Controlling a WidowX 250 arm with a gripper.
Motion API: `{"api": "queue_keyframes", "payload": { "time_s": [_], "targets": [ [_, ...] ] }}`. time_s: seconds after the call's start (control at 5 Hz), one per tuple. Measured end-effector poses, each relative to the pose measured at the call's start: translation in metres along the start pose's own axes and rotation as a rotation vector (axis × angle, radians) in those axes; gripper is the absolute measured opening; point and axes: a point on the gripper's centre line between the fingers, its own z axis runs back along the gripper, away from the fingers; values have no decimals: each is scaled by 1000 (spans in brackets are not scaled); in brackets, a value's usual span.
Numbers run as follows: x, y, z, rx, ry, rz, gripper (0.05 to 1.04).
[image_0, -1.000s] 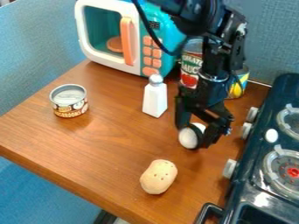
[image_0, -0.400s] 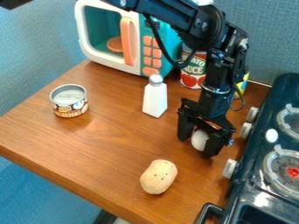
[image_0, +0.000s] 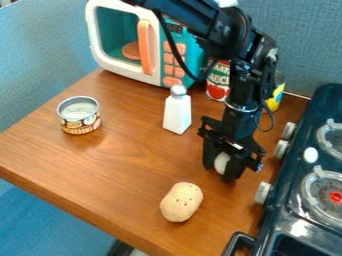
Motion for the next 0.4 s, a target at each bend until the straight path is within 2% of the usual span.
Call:
{"api": "queue_keyframes", "payload": {
  "time_s": [0.2, 0.4],
  "targets": [
    [-18, 2, 26, -10, -115, 42, 592],
    [-47, 8, 57, 18, -209, 139, 592]
  ]
}}
